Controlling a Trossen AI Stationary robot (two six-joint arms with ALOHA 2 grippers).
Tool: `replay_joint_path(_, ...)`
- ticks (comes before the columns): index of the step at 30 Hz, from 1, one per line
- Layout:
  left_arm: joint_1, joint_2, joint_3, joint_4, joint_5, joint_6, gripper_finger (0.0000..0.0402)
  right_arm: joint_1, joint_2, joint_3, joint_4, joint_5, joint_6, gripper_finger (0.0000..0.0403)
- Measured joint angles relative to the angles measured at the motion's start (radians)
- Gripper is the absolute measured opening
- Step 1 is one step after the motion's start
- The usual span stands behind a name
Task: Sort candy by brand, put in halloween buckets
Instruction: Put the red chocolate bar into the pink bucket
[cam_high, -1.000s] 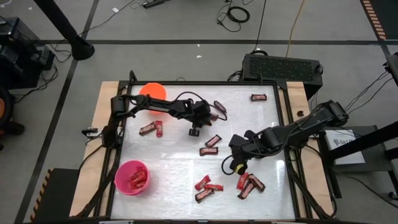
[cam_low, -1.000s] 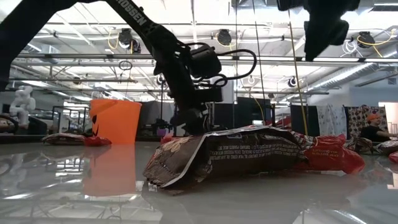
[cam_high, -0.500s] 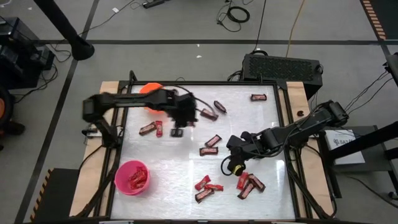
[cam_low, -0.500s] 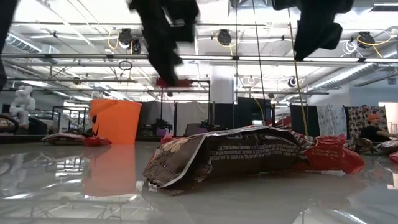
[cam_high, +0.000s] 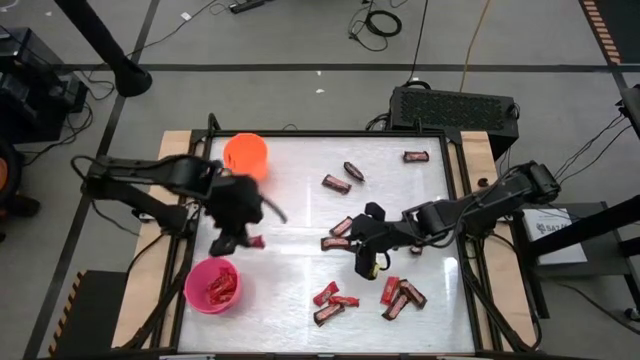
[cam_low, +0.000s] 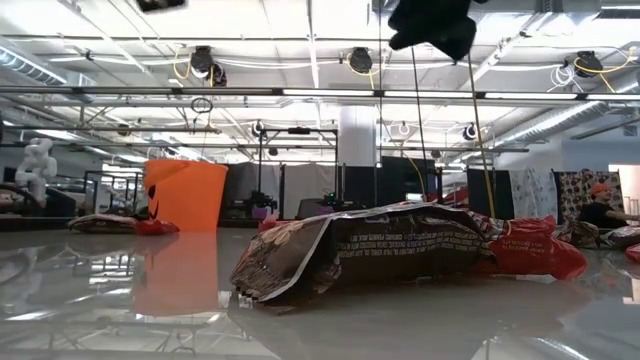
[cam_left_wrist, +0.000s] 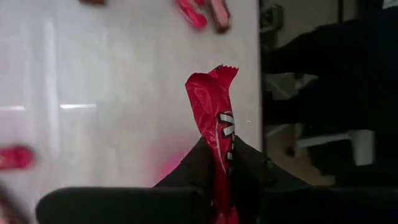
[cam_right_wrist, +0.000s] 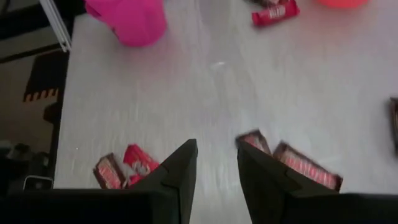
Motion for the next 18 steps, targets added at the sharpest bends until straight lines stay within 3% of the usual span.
replay_joint_path(8,-0.306,-0.037,-0.004,-0.076,-0.159,-0.319,0.0041,0.014,0.004,0.000,-0.134,-0.217,0.117,0.0109)
replay_joint_path(13,-0.425,-0.036,-0.096,-0.075,-0.209,-0.474,0.0041,0.061,0.005,0.000,-0.304,-0.237,0.129,0.0109)
replay_joint_path(18,-0.507,-0.036,-0.232,-0.061,-0.208,-0.555,0.0041,0.098,0.021,-0.016,-0.175,-0.288,0.068,0.0109)
